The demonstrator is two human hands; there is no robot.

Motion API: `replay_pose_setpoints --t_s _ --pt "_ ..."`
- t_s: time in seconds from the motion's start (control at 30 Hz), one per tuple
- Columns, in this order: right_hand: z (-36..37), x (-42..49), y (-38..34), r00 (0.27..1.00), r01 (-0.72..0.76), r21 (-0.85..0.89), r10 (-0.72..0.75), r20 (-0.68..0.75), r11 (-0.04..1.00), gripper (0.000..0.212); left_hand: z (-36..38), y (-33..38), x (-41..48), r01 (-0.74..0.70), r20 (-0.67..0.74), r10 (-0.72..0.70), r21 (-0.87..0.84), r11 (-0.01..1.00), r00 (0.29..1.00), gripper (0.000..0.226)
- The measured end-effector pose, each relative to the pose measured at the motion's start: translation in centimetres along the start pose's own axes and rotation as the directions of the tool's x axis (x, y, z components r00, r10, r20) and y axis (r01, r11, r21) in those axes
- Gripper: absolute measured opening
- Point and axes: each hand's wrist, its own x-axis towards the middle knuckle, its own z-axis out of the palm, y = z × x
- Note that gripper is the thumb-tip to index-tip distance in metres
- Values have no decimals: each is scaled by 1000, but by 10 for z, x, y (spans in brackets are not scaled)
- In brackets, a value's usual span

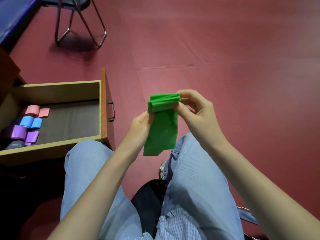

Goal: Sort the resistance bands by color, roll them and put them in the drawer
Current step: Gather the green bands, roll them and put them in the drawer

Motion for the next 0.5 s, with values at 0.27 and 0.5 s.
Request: replay_pose_setpoints --t_s 0.27,0.5 --pt "5 10 -13 998 -16 101 22 -57 995 14 -7 -12 -4 86 253 -26 -231 969 967 19" --pt "7 20 -24 998 -41 259 49 -27 965 18 -17 -23 -5 297 609 -146 -155 942 780 68"
